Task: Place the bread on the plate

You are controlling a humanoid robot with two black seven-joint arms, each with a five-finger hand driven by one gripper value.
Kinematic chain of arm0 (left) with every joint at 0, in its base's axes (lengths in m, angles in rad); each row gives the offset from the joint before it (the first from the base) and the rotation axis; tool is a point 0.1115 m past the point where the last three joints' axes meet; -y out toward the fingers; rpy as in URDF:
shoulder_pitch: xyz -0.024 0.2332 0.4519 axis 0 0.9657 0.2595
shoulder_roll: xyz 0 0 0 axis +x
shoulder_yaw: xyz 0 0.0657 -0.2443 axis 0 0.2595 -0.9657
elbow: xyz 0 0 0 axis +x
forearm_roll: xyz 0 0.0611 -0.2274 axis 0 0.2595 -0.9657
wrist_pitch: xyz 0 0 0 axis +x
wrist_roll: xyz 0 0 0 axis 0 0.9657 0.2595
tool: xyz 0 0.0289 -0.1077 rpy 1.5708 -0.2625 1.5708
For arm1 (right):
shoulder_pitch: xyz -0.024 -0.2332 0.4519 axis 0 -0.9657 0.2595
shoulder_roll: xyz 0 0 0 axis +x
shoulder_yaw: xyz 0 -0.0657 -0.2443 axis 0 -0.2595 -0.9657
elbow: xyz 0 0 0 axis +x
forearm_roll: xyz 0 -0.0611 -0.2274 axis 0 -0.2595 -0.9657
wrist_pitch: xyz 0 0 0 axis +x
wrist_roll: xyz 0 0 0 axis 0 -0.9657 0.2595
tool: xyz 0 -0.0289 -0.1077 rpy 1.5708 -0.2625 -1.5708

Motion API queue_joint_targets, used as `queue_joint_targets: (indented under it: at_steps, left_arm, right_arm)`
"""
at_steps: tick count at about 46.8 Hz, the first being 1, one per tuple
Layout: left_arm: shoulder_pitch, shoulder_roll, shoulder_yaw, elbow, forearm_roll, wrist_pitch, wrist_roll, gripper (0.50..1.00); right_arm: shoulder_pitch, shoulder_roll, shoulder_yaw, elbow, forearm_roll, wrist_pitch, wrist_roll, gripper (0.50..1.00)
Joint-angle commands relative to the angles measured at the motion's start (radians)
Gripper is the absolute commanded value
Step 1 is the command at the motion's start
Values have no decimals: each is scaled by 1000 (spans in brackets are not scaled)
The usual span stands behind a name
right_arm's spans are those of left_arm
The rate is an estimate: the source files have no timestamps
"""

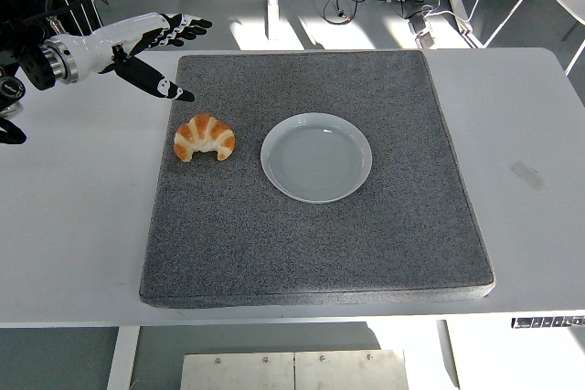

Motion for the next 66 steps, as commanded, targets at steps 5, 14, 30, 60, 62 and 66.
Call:
queue_joint_targets:
  at_steps: [5,14,30,60,62,66]
  left_arm:
    - [5,3,82,0,137,24,-126,980]
    - [34,-8,98,20,138,76,-130,972]
    - [88,-58,111,147,124,102,-58,968]
    - [115,-150,112,205,127,167,-61,937]
    - [117,-160,112,219,129,174,-61,933]
    - [117,-189,115,251,129,180,-63,927]
  right_arm:
    - [-2,0,0,0,0,0,-1,1000]
    - [-2,0,0,0,0,0,-1,1000]
    - [0,0,0,0,0,0,1,1000]
    - [0,0,0,0,0,0,-1,1000]
    - [-2,0,0,1,-2,0,1,1000]
    - [-2,0,0,0,0,0,1,1000]
